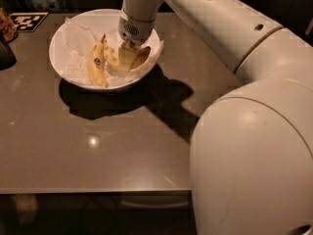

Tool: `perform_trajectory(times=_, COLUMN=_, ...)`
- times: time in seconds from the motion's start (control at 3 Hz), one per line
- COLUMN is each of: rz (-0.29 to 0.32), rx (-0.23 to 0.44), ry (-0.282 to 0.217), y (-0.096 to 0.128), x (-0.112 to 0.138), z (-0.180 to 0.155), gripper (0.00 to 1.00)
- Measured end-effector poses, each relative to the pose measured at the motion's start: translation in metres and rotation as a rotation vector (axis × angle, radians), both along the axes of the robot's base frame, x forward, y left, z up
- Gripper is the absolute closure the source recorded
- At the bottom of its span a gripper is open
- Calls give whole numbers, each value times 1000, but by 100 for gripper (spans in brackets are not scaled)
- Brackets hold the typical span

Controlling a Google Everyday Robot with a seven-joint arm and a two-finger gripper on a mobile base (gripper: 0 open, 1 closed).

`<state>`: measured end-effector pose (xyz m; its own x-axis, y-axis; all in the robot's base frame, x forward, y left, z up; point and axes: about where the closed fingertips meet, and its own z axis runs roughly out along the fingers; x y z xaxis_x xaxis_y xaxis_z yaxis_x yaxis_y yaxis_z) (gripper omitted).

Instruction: Pick banana from white bowl

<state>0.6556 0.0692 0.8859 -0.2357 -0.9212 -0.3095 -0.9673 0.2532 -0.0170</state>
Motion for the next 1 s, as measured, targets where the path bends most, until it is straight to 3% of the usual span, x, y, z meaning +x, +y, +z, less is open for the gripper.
perform_trajectory(times=1.0, rz=131, rx=146, ry=-71, y=-17, x=-39, z=53, gripper=100)
